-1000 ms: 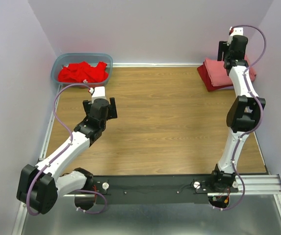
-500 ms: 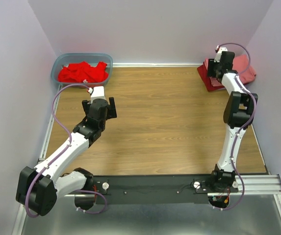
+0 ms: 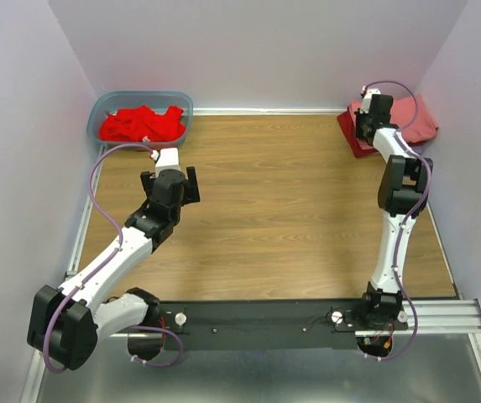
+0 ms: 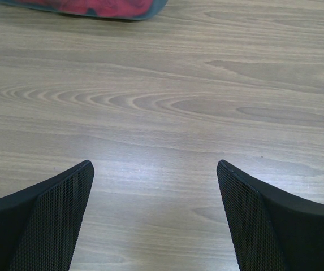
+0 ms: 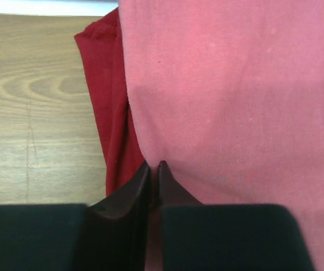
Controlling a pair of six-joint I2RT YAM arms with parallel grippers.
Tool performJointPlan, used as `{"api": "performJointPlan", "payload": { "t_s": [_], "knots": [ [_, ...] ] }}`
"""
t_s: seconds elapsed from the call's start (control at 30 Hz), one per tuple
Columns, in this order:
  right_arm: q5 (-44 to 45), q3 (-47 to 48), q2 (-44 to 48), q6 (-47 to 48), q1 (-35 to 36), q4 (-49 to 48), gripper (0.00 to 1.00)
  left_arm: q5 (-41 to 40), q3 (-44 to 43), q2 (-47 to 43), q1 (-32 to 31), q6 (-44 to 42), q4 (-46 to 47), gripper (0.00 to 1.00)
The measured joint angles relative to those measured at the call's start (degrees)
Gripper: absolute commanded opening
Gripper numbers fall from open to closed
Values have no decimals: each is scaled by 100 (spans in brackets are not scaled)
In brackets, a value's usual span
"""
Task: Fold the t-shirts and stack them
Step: Neatly place the folded tshirt to the corner
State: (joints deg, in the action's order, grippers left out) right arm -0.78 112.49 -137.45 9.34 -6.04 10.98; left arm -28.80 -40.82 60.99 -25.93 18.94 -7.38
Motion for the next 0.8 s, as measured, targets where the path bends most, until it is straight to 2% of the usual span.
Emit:
{"api": "performJointPlan", "payload": {
  "t_s": [0.03, 0.17, 0.33, 0.4, 0.43, 0.5, 0.53, 0.6, 0.63, 0.7, 0.73, 0.8],
  "knots": [
    [11, 0, 0, -7, 17, -2, 5, -2, 0, 0, 0, 0, 0, 96],
    [46, -2, 9, 11, 98, -2, 1, 0, 0, 2, 0, 0, 0, 96],
    [37, -24, 61, -50, 234, 2, 1, 0, 0, 2, 0, -2, 0, 96],
    [9, -44, 105, -94, 278, 15, 5, 0, 0, 2, 0, -2, 0, 96],
    [-15, -44, 118, -116, 299, 17, 19, 0, 0, 0, 0, -2, 0, 96],
    [-59, -44, 131, -188, 326, 20, 34, 0, 0, 0, 0, -2, 0, 96],
    [-92, -46, 131, -247, 332, 24, 45, 2, 0, 0, 0, -2, 0, 96],
    [-153, -76, 144, -293, 345, 39, 55, 2, 0, -2, 0, -2, 0, 96],
    [-170, -127, 179, -337, 352, 52, 64, 2, 0, -4, 0, -2, 0, 96],
    [-203, -275, 323, -389, 372, 125, 74, 2, 0, -37, 0, -2, 0, 96],
    [-214, -356, 435, -424, 382, 168, 82, 2, 0, -61, 0, -2, 0, 96],
    [-219, -590, 791, -527, 385, 249, 87, 2, 0, -153, 0, -2, -2, 96]
  ]
}}
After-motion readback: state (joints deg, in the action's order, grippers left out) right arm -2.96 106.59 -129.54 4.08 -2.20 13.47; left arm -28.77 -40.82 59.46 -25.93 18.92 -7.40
